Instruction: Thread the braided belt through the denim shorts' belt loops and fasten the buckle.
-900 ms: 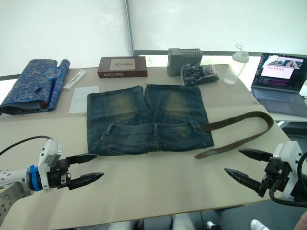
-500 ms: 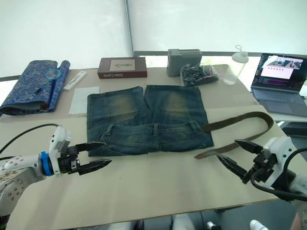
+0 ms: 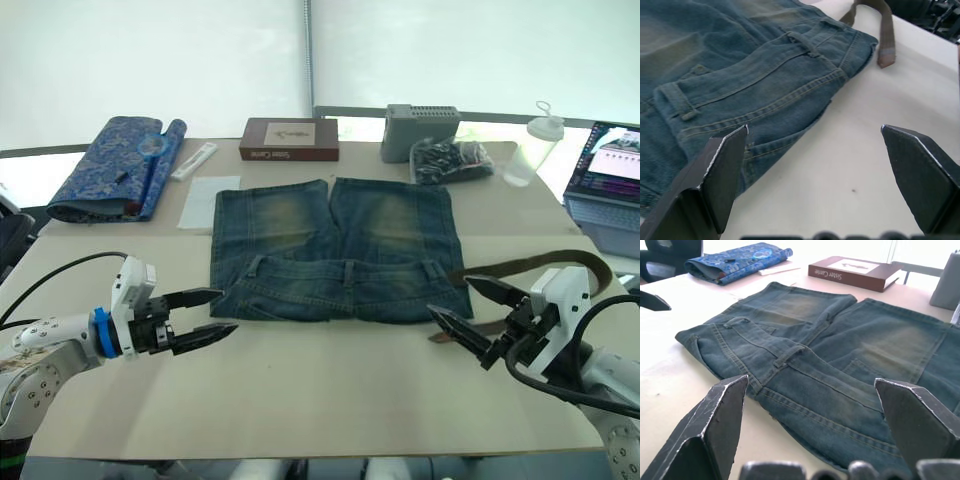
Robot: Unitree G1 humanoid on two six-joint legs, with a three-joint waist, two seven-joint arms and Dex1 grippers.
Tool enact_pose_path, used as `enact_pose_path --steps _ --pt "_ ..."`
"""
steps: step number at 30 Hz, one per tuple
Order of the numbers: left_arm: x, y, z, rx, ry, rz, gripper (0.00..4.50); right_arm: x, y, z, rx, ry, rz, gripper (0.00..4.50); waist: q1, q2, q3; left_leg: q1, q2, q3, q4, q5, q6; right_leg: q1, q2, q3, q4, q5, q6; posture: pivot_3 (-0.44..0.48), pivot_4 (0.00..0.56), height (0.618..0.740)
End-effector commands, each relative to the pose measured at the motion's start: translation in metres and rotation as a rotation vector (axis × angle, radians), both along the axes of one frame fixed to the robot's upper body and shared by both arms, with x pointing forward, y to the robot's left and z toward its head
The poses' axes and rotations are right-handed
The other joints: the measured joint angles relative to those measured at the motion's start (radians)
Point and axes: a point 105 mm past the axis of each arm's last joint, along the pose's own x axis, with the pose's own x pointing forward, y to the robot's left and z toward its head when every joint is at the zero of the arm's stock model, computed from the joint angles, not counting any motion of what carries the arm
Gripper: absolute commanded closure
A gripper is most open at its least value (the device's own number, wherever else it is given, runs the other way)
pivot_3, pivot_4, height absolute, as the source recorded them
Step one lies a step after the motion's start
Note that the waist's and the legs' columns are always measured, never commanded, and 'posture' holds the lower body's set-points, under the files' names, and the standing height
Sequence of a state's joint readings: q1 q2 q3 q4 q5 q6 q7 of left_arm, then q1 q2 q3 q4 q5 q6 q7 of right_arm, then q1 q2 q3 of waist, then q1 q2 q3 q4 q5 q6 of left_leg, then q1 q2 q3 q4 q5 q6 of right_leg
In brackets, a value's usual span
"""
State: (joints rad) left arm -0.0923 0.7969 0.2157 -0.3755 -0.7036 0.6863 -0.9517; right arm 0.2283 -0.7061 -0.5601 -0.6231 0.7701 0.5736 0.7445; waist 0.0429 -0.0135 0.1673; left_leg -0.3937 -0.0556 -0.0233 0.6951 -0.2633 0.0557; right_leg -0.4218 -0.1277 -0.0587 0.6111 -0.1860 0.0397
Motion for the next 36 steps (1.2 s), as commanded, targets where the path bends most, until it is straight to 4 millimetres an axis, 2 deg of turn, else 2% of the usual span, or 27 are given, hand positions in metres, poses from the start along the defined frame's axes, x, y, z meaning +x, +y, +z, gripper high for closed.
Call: enact_pose_path --steps 1,6,14,18,20,23,29,31,36 --pt "0.007 -0.008 0.009 0.059 -0.079 -0.034 0.00 -0.007 0.003 0.007 0.000 -0.030 0.012 0.04 0.000 0.000 0.000 0.000 0.000 0.001 0.000 0.000 0.000 0.000 0.000 0.000 0.000 0.000 0.000 0.000 0.150 0.740" --pt "0.016 -0.030 0.004 0.143 -0.104 -0.117 0.00 -0.015 0.005 0.002 -0.006 -0.013 0.027 0.04 -0.002 0.000 0.000 0.001 0.000 0.005 0.000 0.000 0.001 0.000 0.000 0.005 0.000 -0.004 0.008 0.000 0.150 0.740" --pt "0.044 -0.086 -0.011 0.297 -0.130 -0.278 0.00 -0.032 0.021 -0.006 -0.033 0.037 0.102 0.04 -0.002 -0.001 0.000 0.002 0.001 0.007 0.000 0.000 0.001 0.000 0.004 0.011 0.000 -0.004 0.009 0.000 0.150 0.740" --pt "0.071 -0.117 -0.028 0.383 -0.168 -0.312 0.00 -0.035 0.021 -0.008 -0.049 0.041 0.090 0.04 -0.002 -0.002 0.001 0.002 0.000 0.008 0.000 0.000 0.002 0.000 0.004 0.013 0.000 -0.004 0.010 0.000 0.150 0.740" --pt "0.081 -0.117 -0.044 0.487 -0.194 -0.329 0.00 -0.037 0.022 -0.009 -0.049 0.041 0.087 0.04 -0.006 -0.003 0.001 0.002 0.000 0.009 0.001 0.000 0.003 0.000 0.004 0.014 0.000 -0.003 0.010 0.000 0.150 0.740" --pt "0.087 -0.115 -0.061 0.536 -0.151 -0.355 0.80 -0.041 0.022 -0.012 -0.059 0.047 0.084 0.00 -0.010 -0.003 0.001 0.002 0.001 0.010 -0.001 -0.001 0.003 -0.001 0.005 0.016 0.000 -0.003 0.010 0.000 0.150 0.740" --pt "0.083 -0.102 -0.076 0.605 -0.133 -0.428 3.70 -0.048 0.021 -0.018 -0.062 0.052 0.070 0.00 -0.006 -0.003 0.000 0.004 0.002 0.011 0.001 -0.001 0.004 0.000 0.004 0.017 -0.001 -0.003 0.012 0.000 0.150 0.740" --pt "0.081 -0.099 -0.076 0.586 -0.102 -0.427 4.47 -0.049 0.021 -0.019 -0.064 0.053 0.067 0.00 -0.007 -0.003 0.000 0.004 0.002 0.011 0.001 -0.001 0.004 0.001 0.004 0.018 0.000 -0.003 0.012 0.000 0.150 0.740" --pt "0.060 -0.085 -0.074 0.504 0.029 -0.414 4.47 -0.051 0.022 -0.021 -0.075 0.060 0.071 0.00 -0.030 -0.003 0.000 0.005 0.005 0.011 0.000 -0.001 0.004 0.000 0.006 0.019 0.000 -0.003 0.011 0.000 0.150 0.740"
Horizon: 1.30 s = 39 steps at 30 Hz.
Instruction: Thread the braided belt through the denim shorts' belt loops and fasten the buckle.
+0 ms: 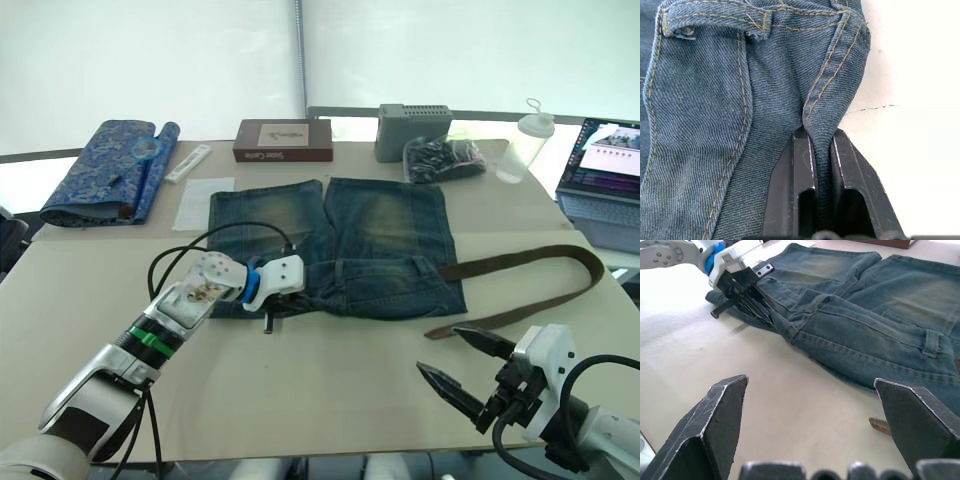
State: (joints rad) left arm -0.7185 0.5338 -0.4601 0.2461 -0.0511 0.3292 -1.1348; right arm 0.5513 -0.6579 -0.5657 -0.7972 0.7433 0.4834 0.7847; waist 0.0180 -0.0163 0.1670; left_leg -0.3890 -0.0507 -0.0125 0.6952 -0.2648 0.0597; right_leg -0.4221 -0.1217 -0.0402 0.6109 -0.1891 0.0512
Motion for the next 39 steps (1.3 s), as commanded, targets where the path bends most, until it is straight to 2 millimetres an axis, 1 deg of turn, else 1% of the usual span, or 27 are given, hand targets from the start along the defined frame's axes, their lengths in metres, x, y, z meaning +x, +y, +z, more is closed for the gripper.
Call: enact_pose_path --steps 1,5,8,11,14,17,18,20,22,25,27,28,30,31,34,37,39 --pt "-0.025 0.020 -0.016 0.008 0.179 0.047 4.47 -0.002 0.004 0.008 -0.027 -0.050 0.023 0.00 -0.011 0.000 0.000 0.000 0.001 0.000 -0.001 0.000 0.000 0.000 0.001 0.000 0.000 0.000 -0.001 0.000 0.150 0.740" --pt "-0.052 0.032 -0.015 -0.031 0.266 0.095 4.47 -0.002 0.003 0.006 -0.040 -0.034 0.045 0.00 -0.015 0.001 0.000 0.000 0.003 0.000 -0.001 -0.002 -0.001 -0.001 0.002 0.001 0.000 -0.002 -0.003 0.000 0.150 0.740" --pt "-0.063 0.040 -0.015 -0.046 0.288 0.139 4.47 -0.002 0.001 0.003 -0.070 -0.013 0.067 0.00 -0.009 0.001 0.000 0.000 0.003 0.000 -0.001 -0.003 0.000 -0.001 0.002 0.001 0.000 -0.002 -0.002 0.000 0.150 0.740" --pt "-0.075 0.043 -0.015 -0.060 0.307 0.155 4.47 -0.001 0.000 0.002 -0.090 0.000 0.092 0.00 -0.005 0.000 0.000 0.000 0.003 0.000 0.000 -0.003 0.000 0.000 0.001 0.001 -0.001 -0.002 -0.002 0.000 0.150 0.740" --pt "-0.080 0.049 -0.017 -0.062 0.291 0.164 4.47 0.001 -0.002 0.002 -0.127 0.027 0.106 0.00 -0.005 0.000 0.000 0.001 0.003 0.000 -0.001 -0.003 -0.001 0.000 0.000 0.001 -0.001 -0.002 -0.002 0.000 0.150 0.740" --pt "-0.080 0.051 -0.014 -0.096 0.252 0.161 4.47 0.006 -0.009 0.004 -0.210 0.017 0.098 0.00 -0.005 0.000 0.000 0.001 0.003 0.000 -0.001 -0.003 -0.001 0.000 0.001 0.001 -0.001 -0.002 -0.002 0.000 0.150 0.740" --pt "-0.079 0.050 -0.010 -0.130 0.232 0.161 4.47 0.009 -0.012 0.003 -0.282 0.013 0.109 0.00 -0.005 0.000 0.000 0.000 0.003 0.000 -0.001 -0.003 -0.001 -0.001 0.001 0.001 0.000 -0.002 -0.002 0.000 0.150 0.740" --pt "-0.080 0.045 0.005 -0.250 0.244 0.137 4.47 0.013 -0.020 -0.001 -0.415 0.026 0.128 0.00 -0.005 0.001 0.000 0.000 0.003 0.001 0.000 -0.003 -0.001 -0.001 0.001 0.001 0.000 -0.002 -0.002 0.000 0.150 0.740" --pt "-0.085 0.043 0.017 -0.316 0.244 0.098 3.64 0.019 -0.025 -0.003 -0.526 0.041 0.148 0.00 -0.001 0.000 0.001 -0.001 0.003 0.002 0.000 -0.003 -0.001 -0.001 0.000 0.001 -0.001 -0.002 -0.002 0.000 0.150 0.740" --pt "-0.091 0.048 0.033 -0.366 0.222 0.070 2.54 0.035 -0.032 0.003 -0.663 0.027 0.159 0.00 -0.003 -0.001 0.001 -0.001 0.003 0.003 0.000 -0.003 0.000 -0.002 0.000 0.001 -0.001 -0.002 -0.002 0.000 0.150 0.740" --pt "-0.096 0.051 0.040 -0.395 0.233 0.068 1.57 0.040 -0.036 0.003 -0.732 0.028 0.176 0.00 -0.002 -0.001 0.001 -0.001 0.003 0.003 0.000 -0.003 -0.001 -0.002 0.000 0.001 -0.001 -0.002 -0.002 0.000 0.150 0.740" --pt "-0.102 0.052 0.046 -0.406 0.244 0.060 1.09 0.041 -0.039 -0.001 -0.790 0.049 0.207 0.00 -0.002 -0.001 0.001 -0.001 0.003 0.002 0.000 -0.003 -0.001 -0.002 0.000 0.001 -0.001 -0.002 -0.002 0.000 0.150 0.740" --pt "-0.111 0.054 0.054 -0.424 0.263 0.051 0.30 0.047 -0.047 -0.006 -0.867 0.080 0.223 0.00 -0.001 -0.001 0.001 -0.002 0.003 0.002 0.000 -0.003 0.000 -0.002 0.000 0.000 -0.001 -0.003 -0.003 0.000 0.150 0.740" --pt "-0.118 0.053 0.060 -0.430 0.268 0.036 0.08 0.049 -0.050 -0.009 -0.904 0.091 0.251 0.00 0.000 -0.001 0.001 -0.002 0.003 0.002 -0.001 -0.003 0.000 -0.002 0.000 0.000 -0.001 -0.003 -0.003 0.000 0.150 0.740" --pt "-0.128 0.046 0.071 -0.455 0.260 0.016 0.08 0.059 -0.057 -0.015 -0.975 0.095 0.300 0.00 0.001 -0.001 0.002 -0.002 0.003 0.003 0.000 -0.004 0.001 -0.002 0.000 0.000 -0.002 -0.003 -0.003 0.000 0.150 0.740" --pt "-0.128 0.037 0.072 -0.465 0.232 0.029 0.08 0.069 -0.065 -0.019 -0.998 0.107 0.305 0.00 0.003 -0.002 0.002 -0.002 0.002 0.003 0.001 -0.004 0.001 -0.001 -0.001 0.000 -0.003 -0.003 -0.003 0.000 0.150 0.740" --pt "-0.128 0.031 0.072 -0.485 0.220 0.043 0.08 0.075 -0.070 -0.025 -1.007 0.115 0.316 0.00 0.004 -0.002 0.002 -0.002 0.001 0.003 0.001 -0.004 0.001 -0.001 -0.001 0.001 -0.002 -0.003 -0.002 0.000 0.150 0.740"
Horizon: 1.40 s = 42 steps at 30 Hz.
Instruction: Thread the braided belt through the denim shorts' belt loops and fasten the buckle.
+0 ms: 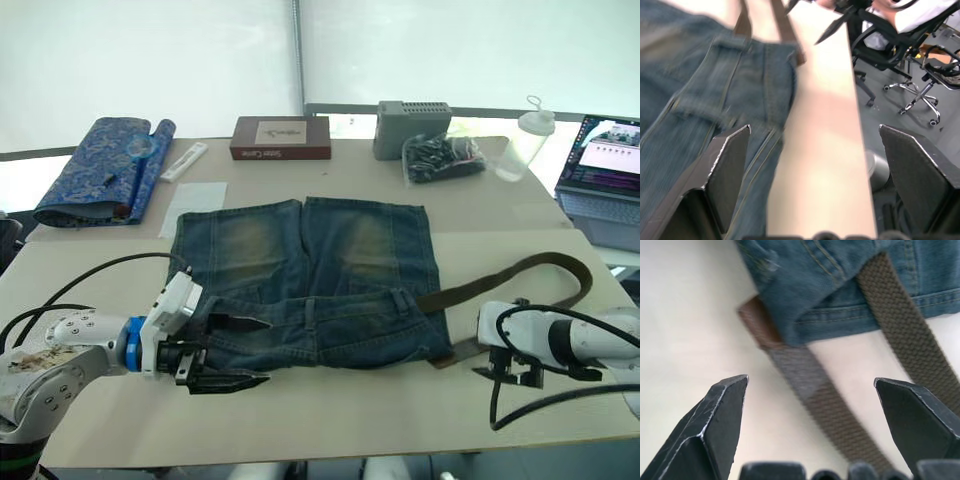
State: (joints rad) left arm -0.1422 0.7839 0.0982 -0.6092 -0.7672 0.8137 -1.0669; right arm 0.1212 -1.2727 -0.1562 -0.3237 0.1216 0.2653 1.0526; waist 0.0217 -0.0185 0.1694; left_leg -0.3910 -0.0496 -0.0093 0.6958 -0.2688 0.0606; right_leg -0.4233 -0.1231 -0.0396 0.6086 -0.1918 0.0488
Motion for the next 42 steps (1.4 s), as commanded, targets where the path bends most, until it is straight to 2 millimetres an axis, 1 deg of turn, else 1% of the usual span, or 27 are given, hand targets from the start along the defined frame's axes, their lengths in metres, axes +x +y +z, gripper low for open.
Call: enact_pose_path --steps 1,4,5,7,9,10,11,14,17,18,20,23,24,26,28,29,31,32,34,36,39,42 --pt "-0.003 -0.011 0.006 -0.025 -0.036 0.011 0.08 0.009 -0.008 -0.008 -0.045 0.010 0.027 0.00 0.000 0.000 0.000 0.001 0.000 0.000 0.000 0.000 0.000 0.000 0.000 0.000 0.000 0.000 0.000 0.000 0.150 0.740" --pt "-0.004 -0.015 0.007 -0.030 -0.043 0.013 0.08 0.018 -0.013 -0.019 -0.070 0.024 0.034 0.00 -0.003 0.000 0.000 0.001 0.000 0.000 0.000 0.000 0.000 0.000 0.001 0.000 0.001 0.003 -0.004 0.000 0.150 0.740" --pt "-0.004 -0.016 0.006 -0.025 -0.050 0.015 0.02 0.021 -0.016 -0.022 -0.081 0.035 0.031 0.26 -0.005 0.000 0.000 0.001 0.000 0.000 0.000 0.000 0.000 0.000 0.001 0.000 0.001 0.003 -0.005 0.000 0.150 0.740" --pt "-0.003 -0.018 0.005 -0.018 -0.059 0.019 0.00 0.025 -0.022 -0.027 -0.101 0.053 0.024 0.82 -0.009 0.000 0.000 0.001 -0.001 0.001 0.000 0.000 0.000 0.000 0.001 0.001 0.001 0.003 -0.005 0.000 0.150 0.740" --pt "-0.003 -0.017 0.006 -0.022 -0.059 0.024 0.00 0.028 -0.025 -0.030 -0.121 0.063 0.038 1.56 -0.010 0.000 0.001 0.002 -0.001 0.001 0.000 0.000 0.000 0.001 0.001 0.001 0.001 0.004 -0.006 0.000 0.150 0.740" --pt "-0.003 -0.016 0.005 -0.019 -0.060 0.030 0.00 0.031 -0.025 -0.031 -0.119 0.058 0.036 1.85 -0.010 0.000 0.001 0.002 -0.001 0.001 0.000 0.000 0.000 0.001 0.001 0.001 0.001 0.003 -0.005 0.000 0.150 0.740" --pt "-0.003 -0.016 0.004 -0.016 -0.061 0.034 0.00 0.032 -0.025 -0.031 -0.119 0.055 0.035 2.27 -0.011 -0.001 0.001 0.003 -0.001 0.001 0.000 0.000 0.000 0.002 0.001 0.001 0.001 0.003 -0.005 0.000 0.150 0.740" --pt "-0.001 -0.016 0.001 -0.015 -0.070 0.051 0.00 0.032 -0.025 -0.028 -0.121 0.066 0.048 3.27 -0.010 -0.001 0.001 0.003 -0.001 0.001 0.001 0.000 0.000 0.002 0.001 0.001 0.001 0.002 -0.003 0.000 0.150 0.740" --pt "0.002 -0.020 0.003 -0.045 -0.077 0.065 0.00 0.028 -0.027 -0.021 -0.114 0.068 0.047 4.29 -0.009 -0.001 0.001 0.003 -0.001 0.001 0.001 0.001 -0.001 0.002 0.001 0.002 0.002 0.002 -0.004 0.000 0.150 0.740" --pt "0.003 -0.021 0.003 -0.046 -0.083 0.067 0.00 0.027 -0.029 -0.019 -0.110 0.069 0.044 4.47 -0.006 -0.001 0.001 0.003 -0.001 0.001 0.001 0.001 -0.001 0.002 0.001 0.002 0.002 0.003 -0.004 0.000 0.150 0.740" --pt "0.006 -0.025 0.002 -0.051 -0.105 0.069 0.00 0.024 -0.030 -0.010 -0.092 0.049 0.050 4.47 -0.001 -0.001 0.001 0.003 -0.001 0.001 0.001 0.001 -0.001 0.001 0.001 0.002 0.002 0.004 -0.004 0.000 0.150 0.740" --pt "0.015 -0.030 0.005 -0.082 -0.147 0.091 0.00 0.021 -0.030 0.011 -0.024 -0.003 0.006 4.47 0.005 0.000 0.001 0.002 -0.002 0.001 0.001 0.001 -0.001 0.001 0.001 0.001 0.002 0.006 -0.007 0.000 0.150 0.740" --pt "0.017 -0.032 0.006 -0.093 -0.152 0.093 0.00 0.022 -0.027 0.020 0.022 -0.033 -0.015 4.47 0.006 0.000 0.001 0.002 -0.002 0.001 0.000 0.000 -0.001 0.000 0.001 0.002 0.001 0.006 -0.007 0.000 0.150 0.740" --pt "0.023 -0.037 0.008 -0.110 -0.174 0.091 0.00 0.020 -0.011 0.043 0.138 -0.090 -0.034 4.47 0.004 0.000 0.001 0.001 -0.002 0.001 0.000 0.000 -0.001 0.000 0.001 0.002 0.001 0.006 -0.007 0.000 0.150 0.740" --pt "0.026 -0.041 0.009 -0.124 -0.180 0.087 0.00 0.018 0.000 0.056 0.197 -0.120 -0.040 4.47 0.002 0.001 0.000 0.001 -0.002 0.001 0.000 0.000 -0.001 0.000 0.001 0.002 0.002 0.006 -0.007 0.000 0.150 0.740" --pt "0.030 -0.043 0.011 -0.137 -0.195 0.091 0.00 0.017 0.010 0.060 0.227 -0.134 -0.030 4.47 0.002 0.001 0.000 0.002 -0.001 0.001 0.000 0.000 -0.001 0.000 0.002 0.002 0.002 0.006 -0.007 0.000 0.150 0.740" --pt "0.036 -0.049 0.016 -0.163 -0.222 0.099 0.00 0.016 0.030 0.063 0.276 -0.146 -0.009 4.47 0.004 0.000 0.001 0.002 0.000 0.001 0.000 0.000 -0.001 0.000 0.003 0.002 0.001 0.006 -0.007 0.000 0.150 0.740" --pt "0.038 -0.051 0.017 -0.169 -0.235 0.101 0.00 0.016 0.036 0.064 0.290 -0.148 -0.005 4.47 0.006 0.000 0.001 0.002 0.000 0.001 0.001 0.000 -0.001 0.001 0.003 0.001 0.002 0.005 -0.006 0.000 0.150 0.740" --pt "0.044 -0.055 0.022 -0.185 -0.260 0.105 0.00 0.013 0.055 0.059 0.305 -0.129 0.035 4.47 0.007 0.000 0.001 0.001 0.000 0.001 0.001 0.001 -0.001 0.000 0.002 0.001 0.002 0.003 -0.001 0.000 0.150 0.740" --pt "0.046 -0.058 0.024 -0.183 -0.281 0.090 0.00 0.013 0.069 0.054 0.316 -0.109 0.068 4.47 0.007 0.000 0.001 0.001 0.000 0.001 0.001 0.001 -0.001 0.000 0.002 0.002 0.001 0.004 -0.002 0.000 0.150 0.740" --pt "0.046 -0.061 0.023 -0.151 -0.322 0.052 0.00 0.017 0.086 0.053 0.327 -0.108 0.107 4.47 0.004 0.000 0.001 0.000 -0.002 0.001 0.001 0.000 -0.001 -0.001 0.001 0.002 0.001 0.006 -0.006 0.000 0.150 0.740" --pt "0.045 -0.064 0.021 -0.134 -0.350 0.020 0.00 0.021 0.099 0.055 0.334 -0.115 0.138 4.47 0.003 0.000 0.001 0.000 -0.003 0.001 0.001 0.000 0.000 -0.001 0.001 0.002 0.001 0.006 -0.006 0.000 0.150 0.740"
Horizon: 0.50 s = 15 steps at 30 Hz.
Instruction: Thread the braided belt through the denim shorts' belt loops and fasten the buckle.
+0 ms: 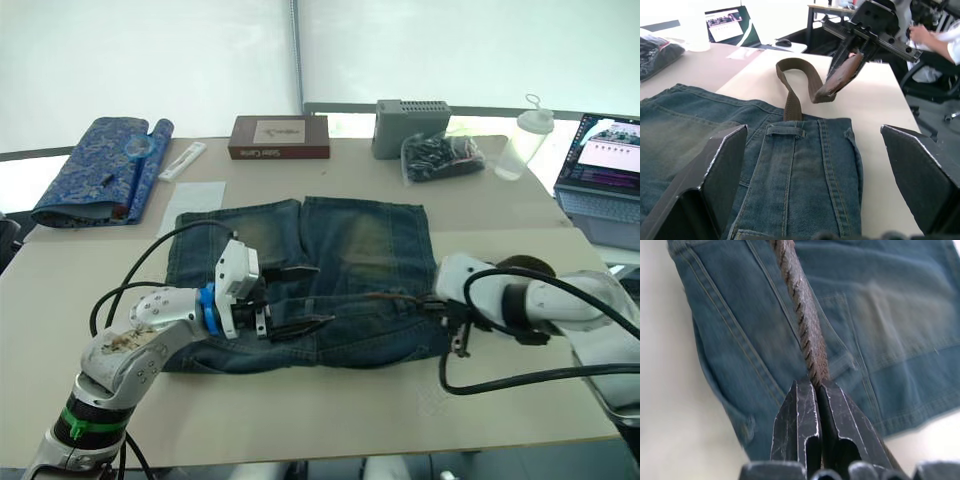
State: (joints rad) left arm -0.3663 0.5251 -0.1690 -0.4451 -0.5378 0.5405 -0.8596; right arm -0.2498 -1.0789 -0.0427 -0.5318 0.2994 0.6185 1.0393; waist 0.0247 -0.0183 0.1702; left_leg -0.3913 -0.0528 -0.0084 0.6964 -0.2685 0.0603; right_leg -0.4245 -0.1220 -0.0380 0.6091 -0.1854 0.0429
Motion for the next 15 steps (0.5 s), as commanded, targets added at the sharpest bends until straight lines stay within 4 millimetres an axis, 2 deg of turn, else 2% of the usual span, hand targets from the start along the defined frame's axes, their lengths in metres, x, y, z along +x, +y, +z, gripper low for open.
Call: enact_pose_path --steps 1,4,7,9,12,15 --pt "-0.003 -0.005 0.008 0.007 -0.074 -0.042 0.00 0.003 0.019 0.010 0.010 -0.051 0.044 4.47 0.000 0.000 0.000 0.000 0.000 0.000 0.000 0.000 0.000 0.000 0.000 0.000 0.000 0.000 0.000 0.000 0.150 0.740" --pt "-0.001 -0.003 0.014 -0.092 0.053 -0.019 0.00 0.006 0.034 0.010 0.011 -0.088 0.077 4.47 0.000 0.000 0.000 -0.001 0.000 0.000 0.000 0.000 0.000 0.000 0.000 0.000 0.000 0.000 0.000 0.000 0.150 0.740" --pt "-0.003 0.005 0.011 -0.158 0.304 -0.007 0.00 0.015 0.038 0.012 0.003 -0.163 0.056 4.47 -0.001 0.000 0.000 -0.001 0.000 -0.001 0.000 0.000 0.001 -0.001 0.000 -0.001 0.000 0.000 0.001 0.000 0.150 0.740" --pt "-0.010 0.011 0.010 -0.166 0.373 -0.011 0.00 0.021 0.040 0.012 0.009 -0.209 0.031 4.47 -0.003 -0.001 0.000 -0.001 -0.001 -0.002 0.000 0.000 0.000 -0.001 0.000 -0.001 0.001 -0.001 0.001 0.000 0.150 0.740" --pt "-0.008 0.020 0.009 -0.164 0.392 0.057 0.00 0.028 0.042 0.010 0.008 -0.256 0.012 4.47 -0.010 -0.001 0.000 -0.001 -0.001 -0.002 0.000 0.000 0.000 -0.001 0.000 -0.001 0.001 -0.001 0.002 0.000 0.150 0.740" --pt "0.000 0.020 0.010 -0.126 0.287 0.130 0.00 0.026 0.051 0.007 0.040 -0.242 0.029 4.47 -0.011 -0.001 0.000 0.000 -0.003 -0.002 0.000 0.000 -0.001 0.000 0.000 -0.001 0.002 -0.001 0.001 0.000 0.150 0.740"
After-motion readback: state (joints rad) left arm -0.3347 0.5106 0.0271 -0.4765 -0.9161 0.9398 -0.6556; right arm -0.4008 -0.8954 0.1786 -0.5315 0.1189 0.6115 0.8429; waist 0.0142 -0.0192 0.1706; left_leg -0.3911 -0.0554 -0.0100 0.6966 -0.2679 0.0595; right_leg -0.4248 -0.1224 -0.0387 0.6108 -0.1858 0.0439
